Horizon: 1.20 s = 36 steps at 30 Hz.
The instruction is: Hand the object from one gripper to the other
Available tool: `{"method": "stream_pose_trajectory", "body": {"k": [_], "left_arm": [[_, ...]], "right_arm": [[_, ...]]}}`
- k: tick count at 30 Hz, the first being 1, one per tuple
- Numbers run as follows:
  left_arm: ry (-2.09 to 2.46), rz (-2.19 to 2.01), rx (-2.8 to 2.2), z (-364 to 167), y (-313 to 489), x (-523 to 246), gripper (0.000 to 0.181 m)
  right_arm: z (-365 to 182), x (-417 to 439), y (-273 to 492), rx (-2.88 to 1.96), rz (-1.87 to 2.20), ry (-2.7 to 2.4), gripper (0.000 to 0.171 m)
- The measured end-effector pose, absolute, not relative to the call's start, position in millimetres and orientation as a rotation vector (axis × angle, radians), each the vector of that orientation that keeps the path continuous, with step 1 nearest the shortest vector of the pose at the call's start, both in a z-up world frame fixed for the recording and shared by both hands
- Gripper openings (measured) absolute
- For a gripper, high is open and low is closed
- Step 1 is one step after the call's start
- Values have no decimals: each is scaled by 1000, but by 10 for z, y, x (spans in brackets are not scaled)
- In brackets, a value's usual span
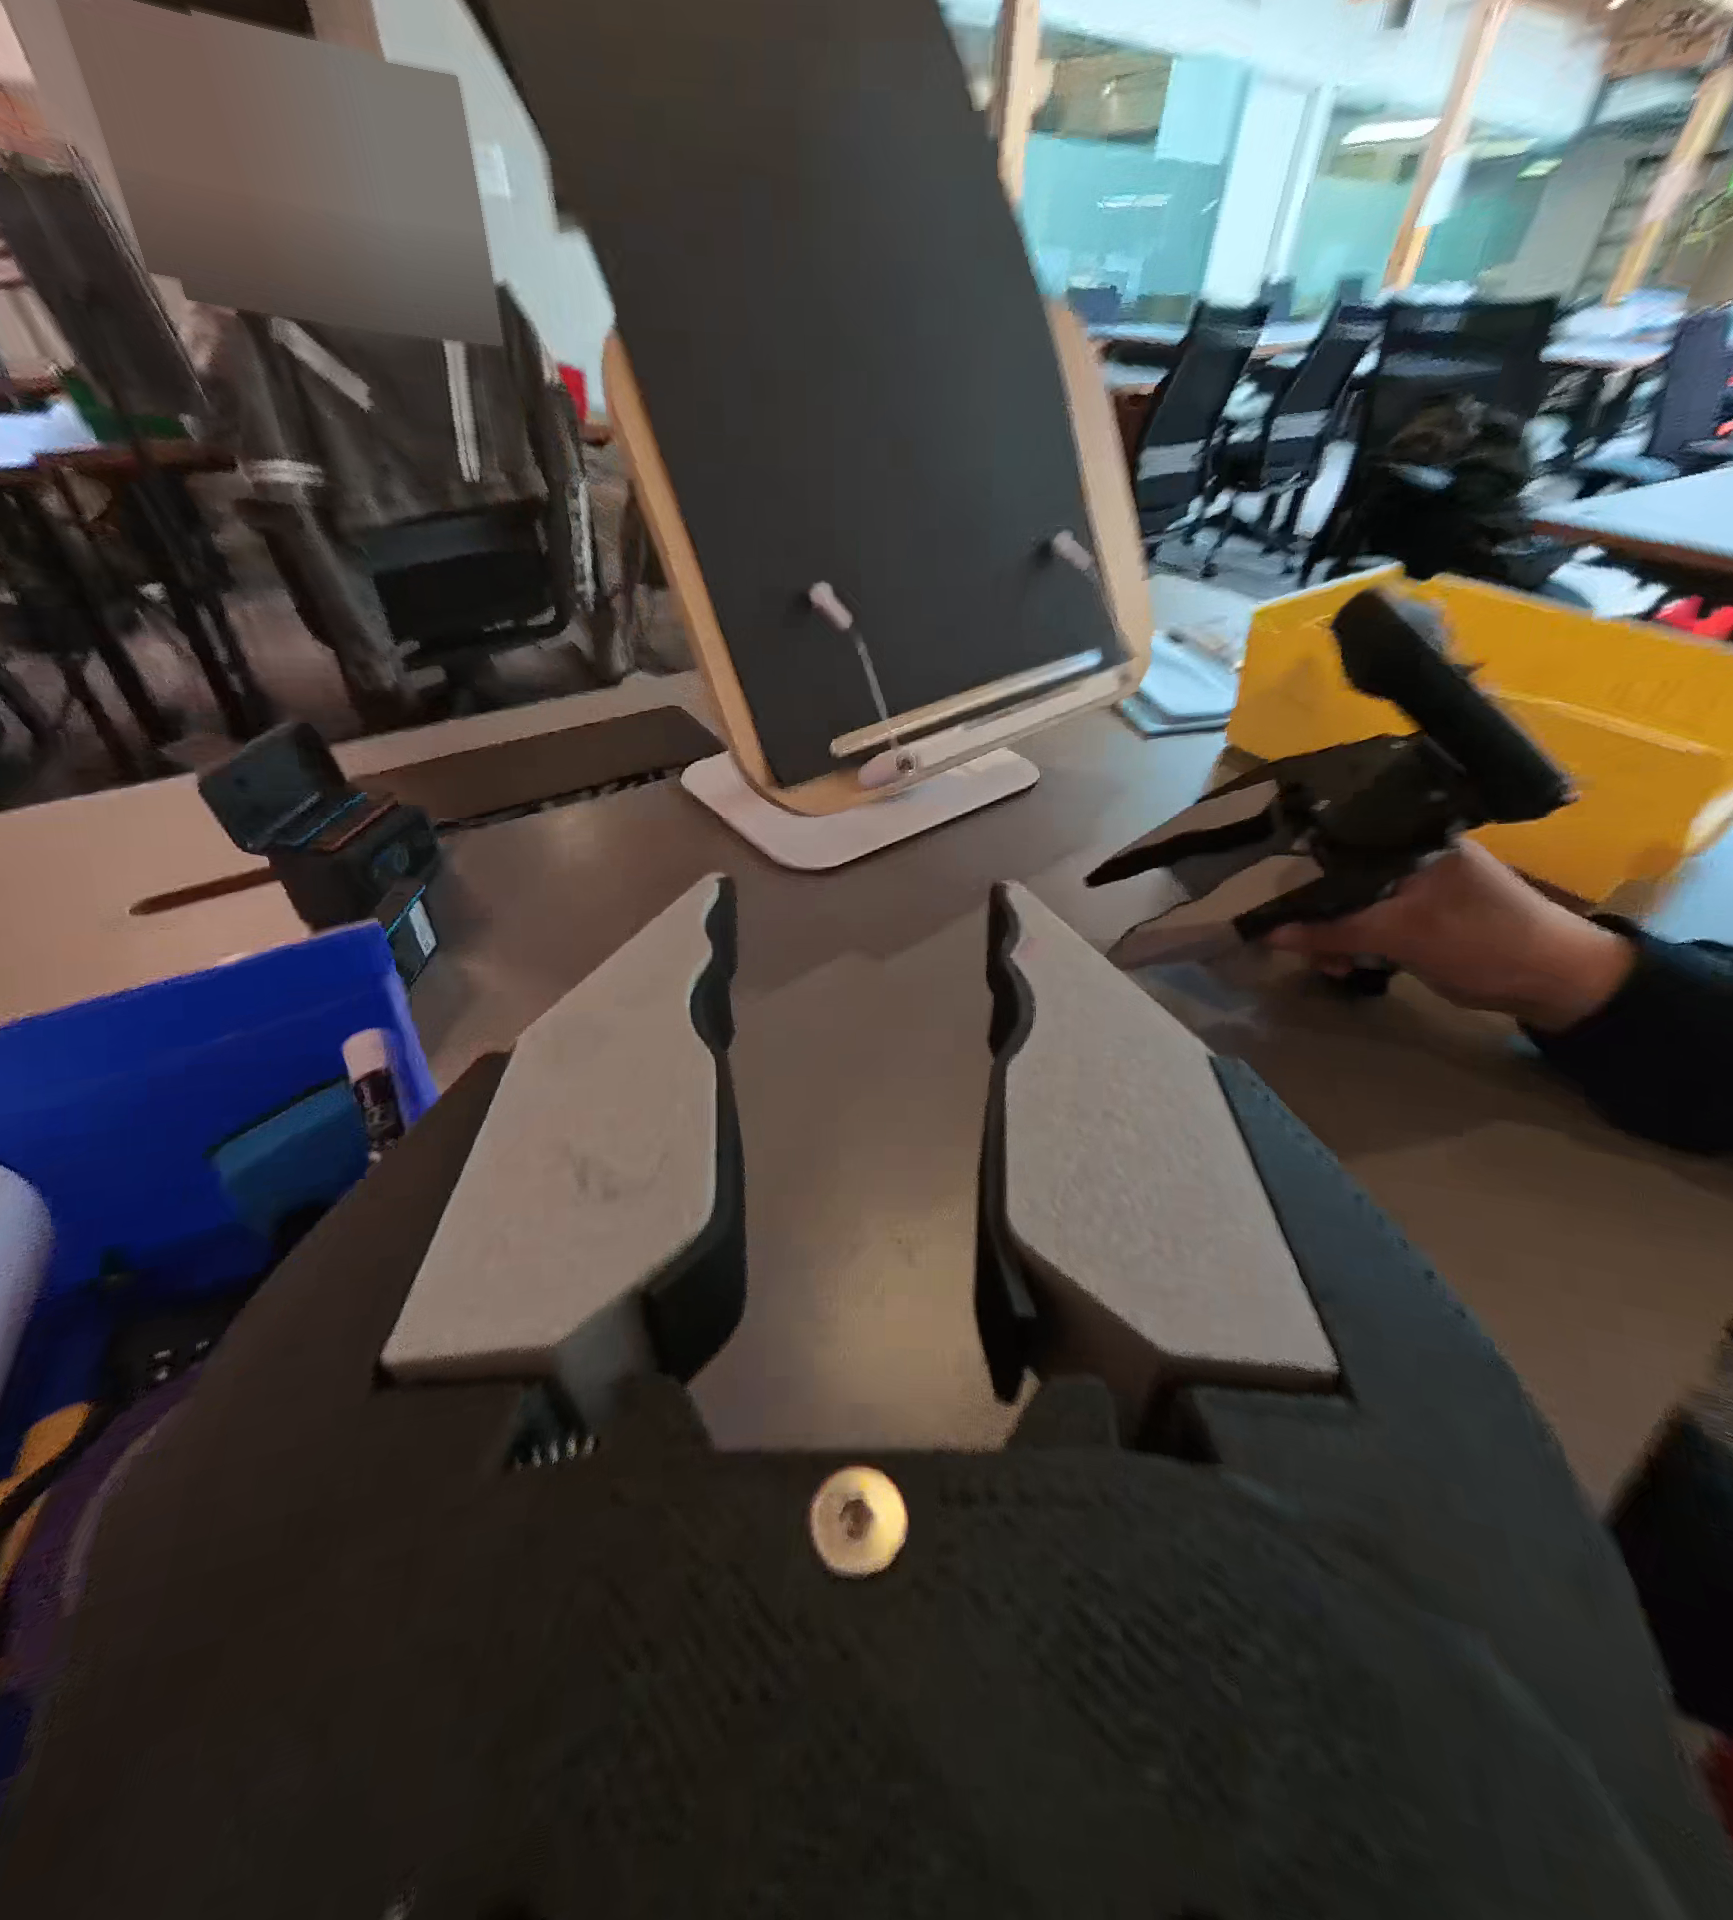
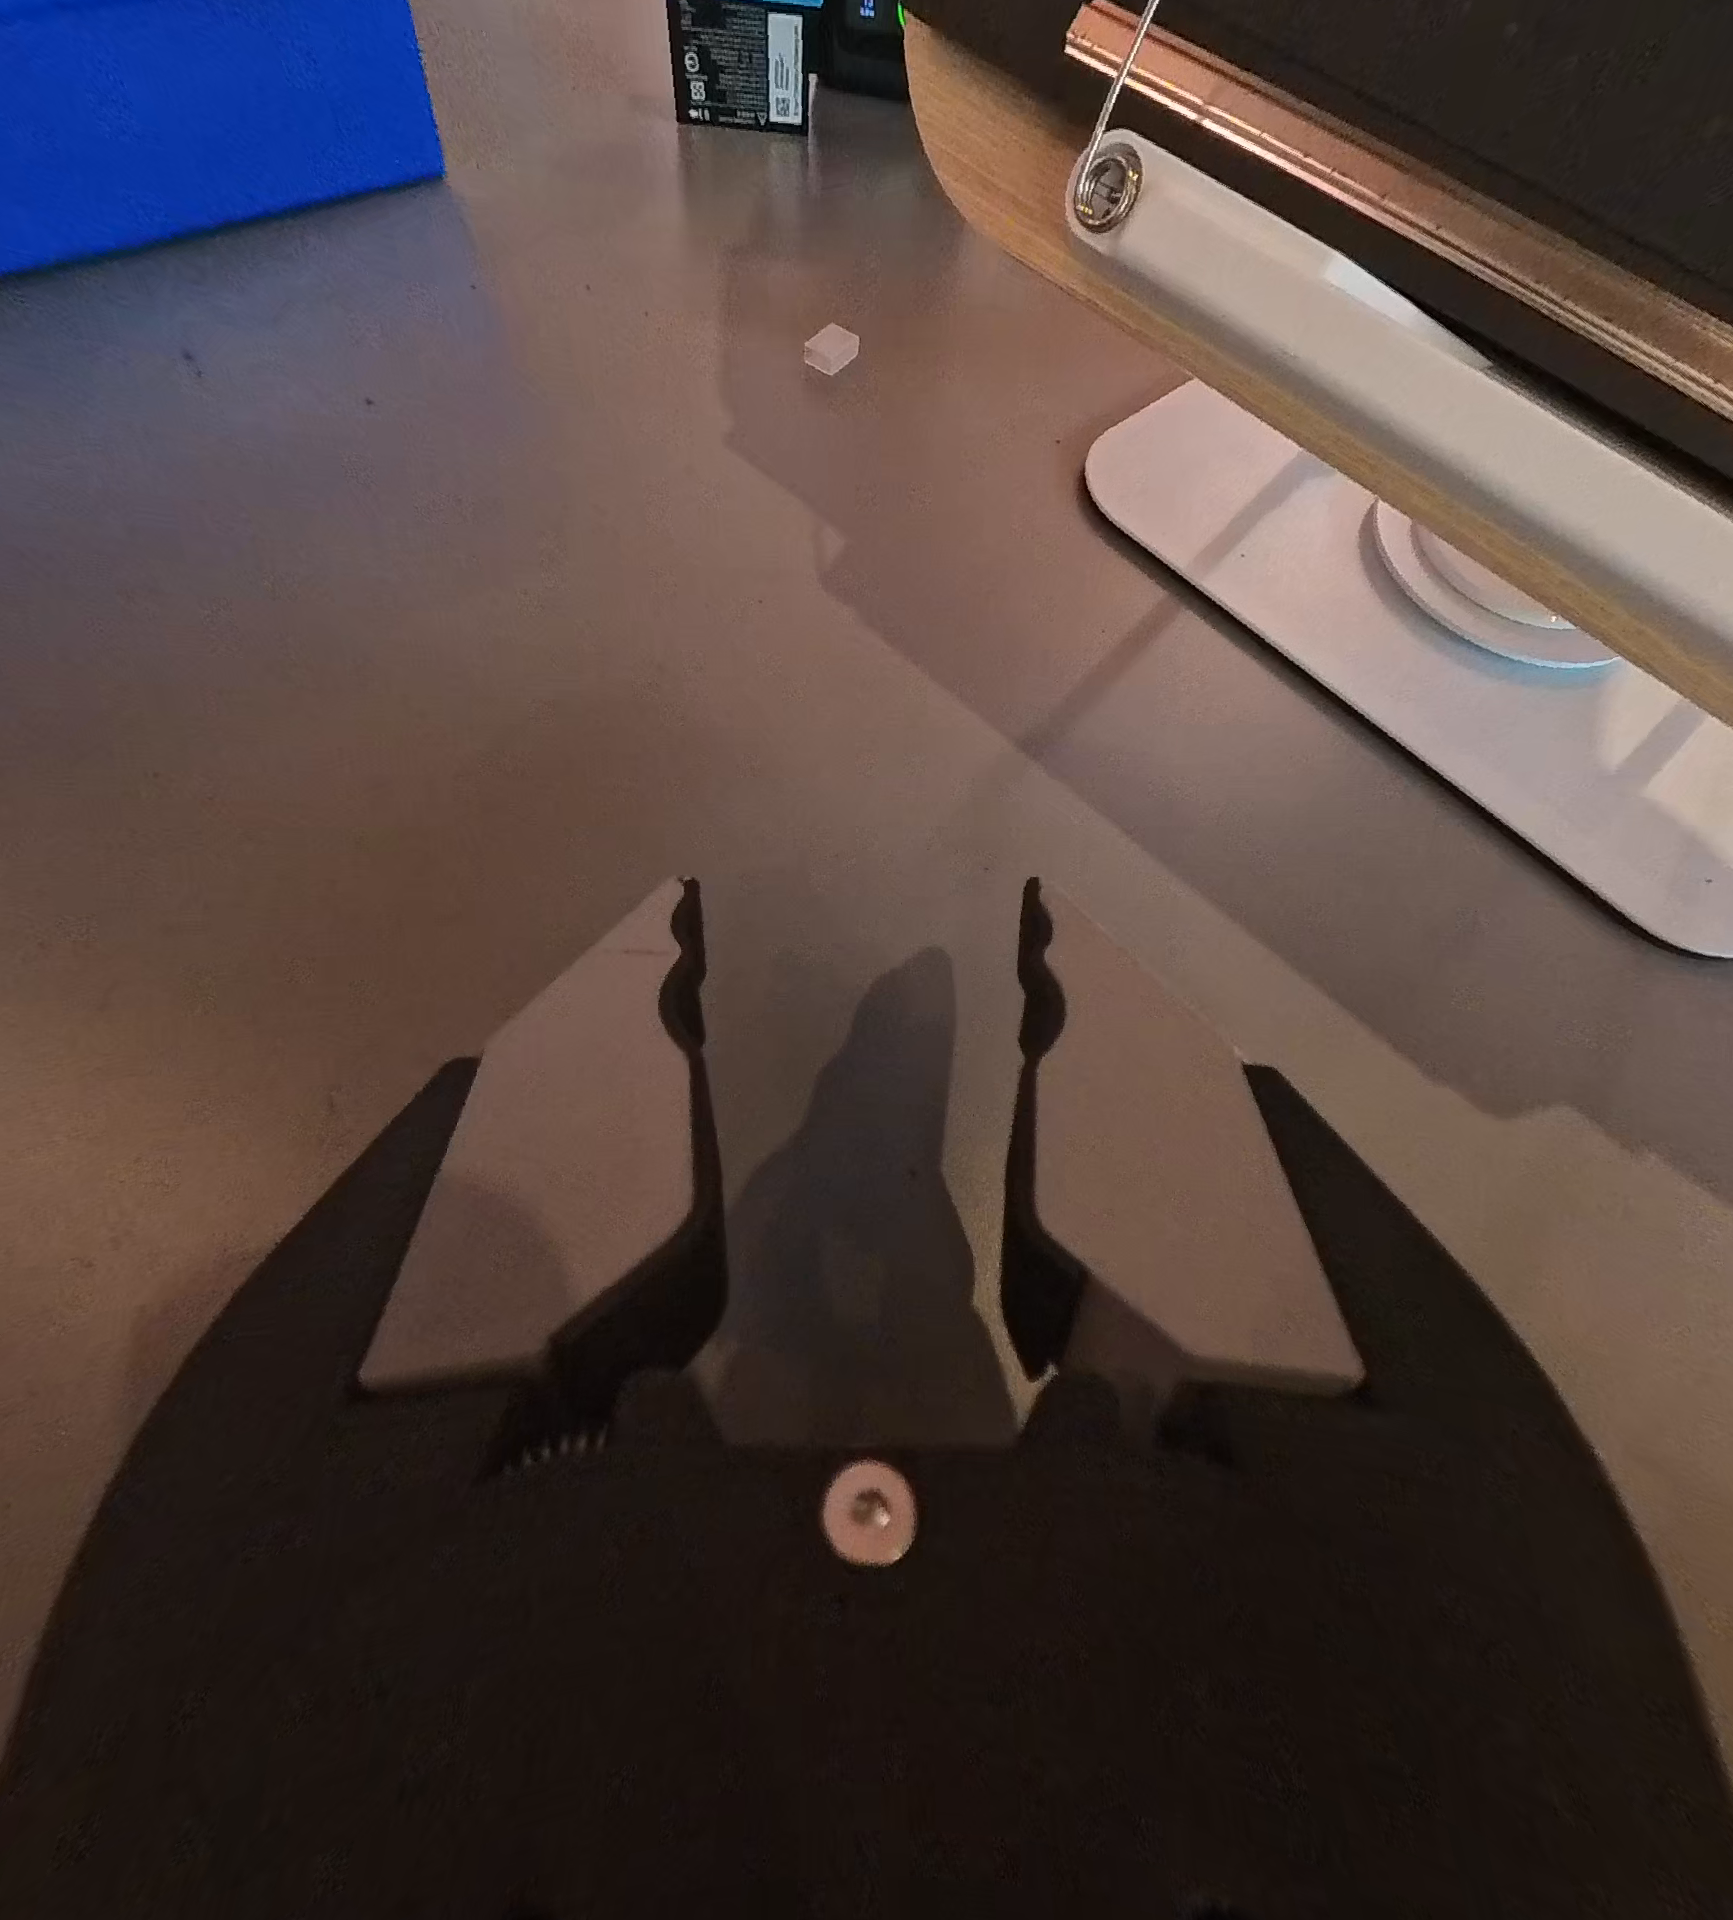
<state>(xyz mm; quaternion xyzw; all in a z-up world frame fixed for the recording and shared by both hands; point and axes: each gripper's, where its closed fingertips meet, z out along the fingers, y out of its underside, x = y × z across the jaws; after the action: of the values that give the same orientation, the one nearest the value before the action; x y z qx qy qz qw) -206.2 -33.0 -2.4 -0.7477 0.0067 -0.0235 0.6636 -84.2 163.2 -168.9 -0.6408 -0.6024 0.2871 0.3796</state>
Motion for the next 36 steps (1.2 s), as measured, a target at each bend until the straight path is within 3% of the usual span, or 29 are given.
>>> {"method": "stream_pose_trajectory", "body": {"k": [4,11,18,21,30,36], "left_arm": [[-20,113,-1614,279,-849,-2480,48],[-278,468,-1926,-310,-1685,-3804,57],[-193,642,-2143,-891,-1681,-3967,60],[-209,635,-2244,-1127,-1631,-4004,79],[-25,1086,-2376,-1364,-1706,-4350,78],[256,1456,-2326,-1163,-1708,-4409,78]], "right_arm": [[-1700,-844,1637,-1645,733,-1540,57],[-1701,-842,1641,-1644,724,-1538,57],[-1707,-842,1647,-1647,719,-1537,57],[-1700,-834,1650,-1648,723,-1530,57],[-1705,-835,1634,-1643,726,-1542,57],[-1705,-835,1634,-1642,726,-1542,56]]}}
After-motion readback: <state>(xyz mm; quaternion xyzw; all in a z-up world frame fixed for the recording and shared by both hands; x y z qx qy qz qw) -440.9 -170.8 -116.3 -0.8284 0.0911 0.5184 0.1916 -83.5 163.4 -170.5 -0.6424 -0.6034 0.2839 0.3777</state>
